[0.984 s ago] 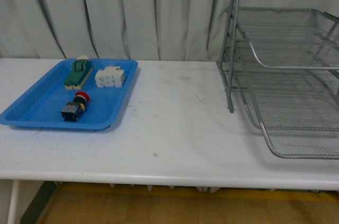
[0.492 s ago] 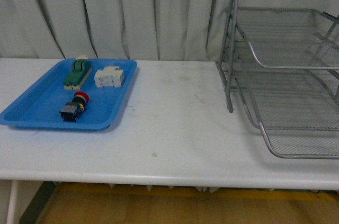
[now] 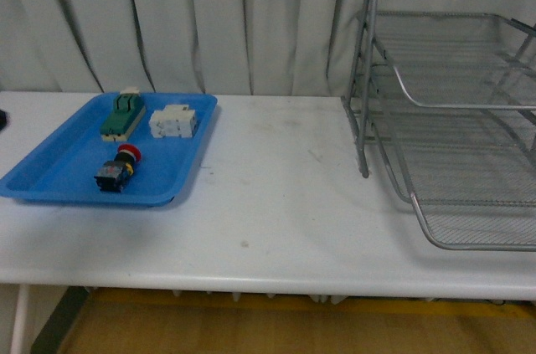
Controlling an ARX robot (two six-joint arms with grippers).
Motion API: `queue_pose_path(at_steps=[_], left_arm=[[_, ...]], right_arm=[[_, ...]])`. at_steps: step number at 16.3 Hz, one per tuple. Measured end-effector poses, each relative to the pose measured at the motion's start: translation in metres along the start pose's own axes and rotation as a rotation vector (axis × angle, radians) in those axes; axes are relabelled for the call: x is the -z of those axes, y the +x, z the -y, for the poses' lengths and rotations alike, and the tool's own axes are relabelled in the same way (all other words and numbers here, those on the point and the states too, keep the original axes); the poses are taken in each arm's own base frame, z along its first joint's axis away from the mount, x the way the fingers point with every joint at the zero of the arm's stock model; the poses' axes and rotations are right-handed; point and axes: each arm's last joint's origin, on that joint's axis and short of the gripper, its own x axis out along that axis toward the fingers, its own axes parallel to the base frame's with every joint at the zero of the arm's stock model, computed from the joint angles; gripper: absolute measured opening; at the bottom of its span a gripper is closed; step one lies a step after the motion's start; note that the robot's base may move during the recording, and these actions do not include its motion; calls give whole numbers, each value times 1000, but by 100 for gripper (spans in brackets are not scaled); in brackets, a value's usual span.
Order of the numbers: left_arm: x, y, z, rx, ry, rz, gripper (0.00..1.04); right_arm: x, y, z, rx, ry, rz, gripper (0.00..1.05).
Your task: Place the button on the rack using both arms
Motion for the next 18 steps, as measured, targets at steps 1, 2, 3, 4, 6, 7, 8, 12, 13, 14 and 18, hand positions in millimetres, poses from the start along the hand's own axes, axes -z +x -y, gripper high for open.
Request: queue_pose_path(at_steps=[1,2,3,4,6,7,8,12,13,14,18], left_arm=[[-4,29,1,12,4,-83,98],[-9,60,3,42,6,-146,98],[-15,88,5,73,20,-190,98],[-20,111,7,97,21,-221,98],[-24,159,8,130,41,-299,98],[-24,177,7,147,37,-334,98],[-22,194,7,147,44,-364,98],[-9,251,-3,125,28,-448,98],[-5,258,-4,132,29,-467,98],[-3,264,-4,136,31,-472,98],[5,281,-3,138,53,-479,78]], right_arm=[[0,0,0,0,0,1,98],[0,0,0,0,0,1,98],[0,0,0,0,0,0,98],[0,0,0,0,0,1,98],[0,0,0,0,0,1,98],[0,0,0,0,0,0,98],[0,0,0,0,0,0,98],[0,0,0,0,0,0,98],[0,0,0,0,0,0,98],[0,0,0,0,0,0,98],[0,0,0,0,0,0,98]])
